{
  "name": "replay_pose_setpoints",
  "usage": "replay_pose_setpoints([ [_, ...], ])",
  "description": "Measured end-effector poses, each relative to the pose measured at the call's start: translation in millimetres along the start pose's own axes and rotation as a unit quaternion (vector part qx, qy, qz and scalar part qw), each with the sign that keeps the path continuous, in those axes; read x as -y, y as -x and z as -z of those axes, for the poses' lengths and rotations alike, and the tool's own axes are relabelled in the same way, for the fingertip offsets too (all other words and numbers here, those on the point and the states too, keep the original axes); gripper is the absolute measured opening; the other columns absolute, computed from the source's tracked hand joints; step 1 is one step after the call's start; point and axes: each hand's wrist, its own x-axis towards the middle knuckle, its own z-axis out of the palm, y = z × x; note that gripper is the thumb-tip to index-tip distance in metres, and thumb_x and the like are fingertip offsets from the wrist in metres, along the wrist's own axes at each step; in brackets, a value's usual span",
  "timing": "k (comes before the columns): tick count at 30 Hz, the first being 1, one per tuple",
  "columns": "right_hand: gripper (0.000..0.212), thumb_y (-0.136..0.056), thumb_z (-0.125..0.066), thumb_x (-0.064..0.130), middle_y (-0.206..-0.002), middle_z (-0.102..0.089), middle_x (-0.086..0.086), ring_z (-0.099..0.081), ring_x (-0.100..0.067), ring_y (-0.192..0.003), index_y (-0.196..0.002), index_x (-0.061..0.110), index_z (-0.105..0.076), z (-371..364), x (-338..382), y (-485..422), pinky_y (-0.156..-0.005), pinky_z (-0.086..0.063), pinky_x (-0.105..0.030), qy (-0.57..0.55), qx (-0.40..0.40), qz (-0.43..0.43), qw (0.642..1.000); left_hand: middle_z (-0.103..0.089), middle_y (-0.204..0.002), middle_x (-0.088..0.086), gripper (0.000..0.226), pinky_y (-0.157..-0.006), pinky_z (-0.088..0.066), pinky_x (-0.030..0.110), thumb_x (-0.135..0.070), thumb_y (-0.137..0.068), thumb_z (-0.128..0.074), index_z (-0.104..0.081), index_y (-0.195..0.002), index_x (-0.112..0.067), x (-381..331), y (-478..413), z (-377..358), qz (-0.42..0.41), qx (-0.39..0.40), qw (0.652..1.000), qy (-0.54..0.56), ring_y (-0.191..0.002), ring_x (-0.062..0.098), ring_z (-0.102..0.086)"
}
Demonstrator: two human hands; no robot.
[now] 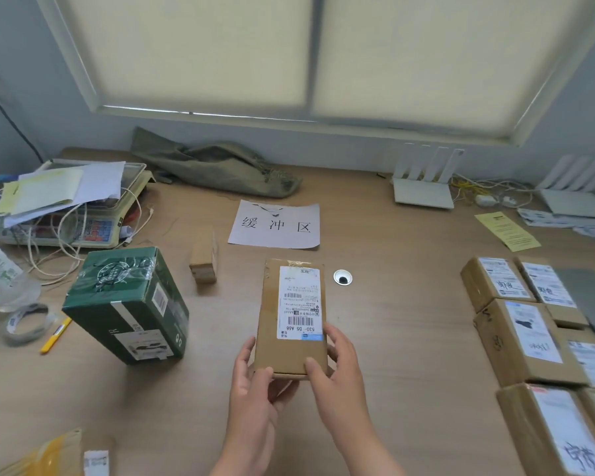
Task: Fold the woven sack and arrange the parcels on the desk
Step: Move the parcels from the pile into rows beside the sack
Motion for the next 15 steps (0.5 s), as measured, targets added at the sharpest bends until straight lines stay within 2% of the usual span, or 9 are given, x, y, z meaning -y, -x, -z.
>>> replay_pose_setpoints([
  [3, 0.06, -0.093, -0.061, 0.007, -0.136, -0.055, 0.027, -0.06, 0.004, -0.114, -0.14, 0.04, -0.045, 26.9, 4.9, 3.1, -0.092, -0.053, -0.024, -0.044, 0.003, -0.024, 0.999, -0.075, -0.117, 0.004, 0.058, -0.086, -0.052, 0.041, 0.004, -0.1, -0.038, -0.05, -0.136, -0.041, 2.4, 11.1, -20.4, 0.001, 0.025, 0.999, -0.025, -0.088, 0.023, -0.074],
  [5, 0.057, -0.093, -0.062, 0.011, -0.134, -0.058, 0.026, -0.065, -0.005, -0.108, -0.139, 0.04, -0.047, 40.8, 3.4, 4.7, -0.09, -0.055, -0.027, -0.049, -0.004, -0.026, 0.998, -0.075, -0.116, 0.002, 0.057, -0.086, -0.051, 0.04, 0.002, -0.097, -0.044, -0.051, -0.134, -0.041, 5.1, 17.5, -30.3, -0.003, 0.042, 0.998, -0.039, -0.087, 0.019, -0.073],
  [7, 0.057, -0.094, -0.063, 0.012, -0.132, -0.062, 0.021, -0.068, -0.012, -0.1, -0.14, 0.041, -0.049, 53.5, 0.7, 6.4, -0.088, -0.057, -0.029, -0.059, -0.009, -0.033, 0.998, -0.074, -0.116, 0.001, 0.059, -0.086, -0.05, 0.038, -0.007, -0.085, -0.055, -0.051, -0.132, -0.042, 8.7, 22.1, -36.9, -0.004, 0.049, 0.997, -0.061, -0.089, 0.017, -0.071],
  [9, 0.056, -0.095, -0.063, 0.01, -0.124, -0.066, 0.013, -0.07, -0.011, -0.092, -0.139, 0.043, -0.051, 67.1, -1.4, 9.1, -0.08, -0.059, -0.029, -0.087, -0.009, -0.043, 0.995, -0.074, -0.114, 0.002, 0.061, -0.082, -0.049, 0.036, -0.014, -0.075, -0.057, -0.052, -0.128, -0.044, 12.1, 25.2, -43.9, -0.001, 0.055, 0.995, -0.084, -0.09, 0.016, -0.067],
  [12, 0.055, -0.096, -0.063, 0.01, -0.112, -0.071, 0.003, -0.069, -0.008, -0.086, -0.135, 0.047, -0.053, 91.3, -4.6, 13.6, -0.071, -0.057, -0.025, -0.113, -0.001, -0.061, 0.992, -0.074, -0.112, 0.006, 0.057, -0.076, -0.048, 0.032, -0.018, -0.074, -0.062, -0.052, -0.124, -0.042, 19.1, 26.7, -57.4, 0.001, 0.067, 0.992, -0.108, -0.087, 0.015, -0.064],
  [15, 0.065, -0.087, -0.071, 0.015, -0.104, -0.073, -0.005, -0.07, -0.014, -0.087, -0.14, 0.044, -0.047, 118.4, -11.1, 13.1, -0.075, -0.057, -0.027, -0.114, 0.02, -0.096, 0.989, -0.074, -0.109, 0.007, 0.053, -0.074, -0.05, 0.032, -0.017, -0.076, -0.061, -0.057, -0.125, -0.038, 24.6, 26.0, -67.4, -0.002, 0.089, 0.987, -0.136, -0.082, 0.013, -0.065],
])
